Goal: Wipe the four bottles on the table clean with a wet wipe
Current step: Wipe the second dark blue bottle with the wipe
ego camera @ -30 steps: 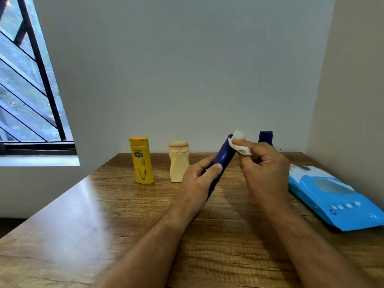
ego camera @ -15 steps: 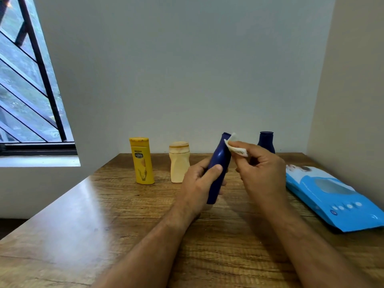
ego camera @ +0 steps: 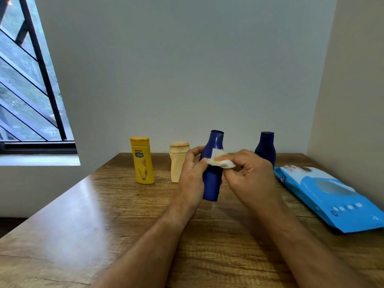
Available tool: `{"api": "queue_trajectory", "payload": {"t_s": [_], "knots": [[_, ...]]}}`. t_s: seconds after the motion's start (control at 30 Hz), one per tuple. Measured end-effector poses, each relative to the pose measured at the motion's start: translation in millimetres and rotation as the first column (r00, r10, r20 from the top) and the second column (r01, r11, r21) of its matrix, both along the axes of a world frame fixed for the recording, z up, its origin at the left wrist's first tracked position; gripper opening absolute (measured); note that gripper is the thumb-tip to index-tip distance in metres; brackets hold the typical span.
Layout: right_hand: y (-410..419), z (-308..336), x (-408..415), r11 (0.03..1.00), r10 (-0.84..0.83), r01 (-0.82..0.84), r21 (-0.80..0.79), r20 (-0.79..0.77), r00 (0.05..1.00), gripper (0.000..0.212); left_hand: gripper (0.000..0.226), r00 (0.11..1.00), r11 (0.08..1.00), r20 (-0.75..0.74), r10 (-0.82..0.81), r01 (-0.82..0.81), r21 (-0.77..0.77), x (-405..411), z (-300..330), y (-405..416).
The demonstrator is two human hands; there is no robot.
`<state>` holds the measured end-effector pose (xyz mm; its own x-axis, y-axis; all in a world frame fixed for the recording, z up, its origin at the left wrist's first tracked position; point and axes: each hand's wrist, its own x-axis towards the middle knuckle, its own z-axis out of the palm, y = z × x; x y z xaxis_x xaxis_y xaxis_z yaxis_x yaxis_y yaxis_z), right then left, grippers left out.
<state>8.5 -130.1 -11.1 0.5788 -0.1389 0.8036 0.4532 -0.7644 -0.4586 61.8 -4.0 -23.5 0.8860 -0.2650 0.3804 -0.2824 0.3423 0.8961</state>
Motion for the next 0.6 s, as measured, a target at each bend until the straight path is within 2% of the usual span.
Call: {"api": "queue_trajectory", "payload": {"t_s": [0.07, 0.13, 0.23, 0.33, 0.43, 0.53, 0.6], "knots": [[-3.0, 4.2, -1.3, 0.990, -0.049, 0.039, 0.134, 0.069, 0.996, 0.026, 0.021, 0.997, 0.997, -0.043, -0.064, 0.066, 0.048, -1.6, -1.2, -1.0], [-5.5, 7.3, -2.6, 0.977, -0.088, 0.066, 0.205, 0.100, 0.991, 0.025, 0.024, 0.990, 0.989, -0.076, -0.122, 0.128, 0.079, -3.1, -2.4, -1.6], [-4.1, 6.5, -3.9, 0.986, -0.053, 0.043, 0.164, 0.055, 0.997, 0.022, 0.035, 0.992, 0.993, -0.075, -0.105, 0.109, 0.047, -1.5, -4.0, -2.1], [0.1, 3.1, -6.2, 0.991, 0.102, -0.096, 0.098, -0.058, 0.993, 0.018, 0.026, 0.997, 1.000, -0.075, 0.005, -0.006, -0.018, 3.0, -2.7, 1.1], [2.5, 0.0, -6.6, 0.985, 0.173, -0.171, 0.027, -0.139, 0.975, 0.014, 0.027, 0.992, 0.999, -0.125, 0.006, -0.012, -0.045, 3.7, 0.0, 3.4], [1.3, 1.1, -5.7, 0.993, 0.104, -0.097, 0.069, -0.107, 0.989, 0.019, 0.033, 0.996, 0.999, -0.084, -0.030, 0.033, 0.027, 2.1, -1.9, 3.6], [-2.2, 3.5, -3.8, 0.990, -0.012, 0.018, 0.141, -0.043, 0.999, 0.019, 0.049, 0.998, 0.980, 0.035, -0.060, 0.052, 0.192, 0.0, -6.6, 3.8]]}}
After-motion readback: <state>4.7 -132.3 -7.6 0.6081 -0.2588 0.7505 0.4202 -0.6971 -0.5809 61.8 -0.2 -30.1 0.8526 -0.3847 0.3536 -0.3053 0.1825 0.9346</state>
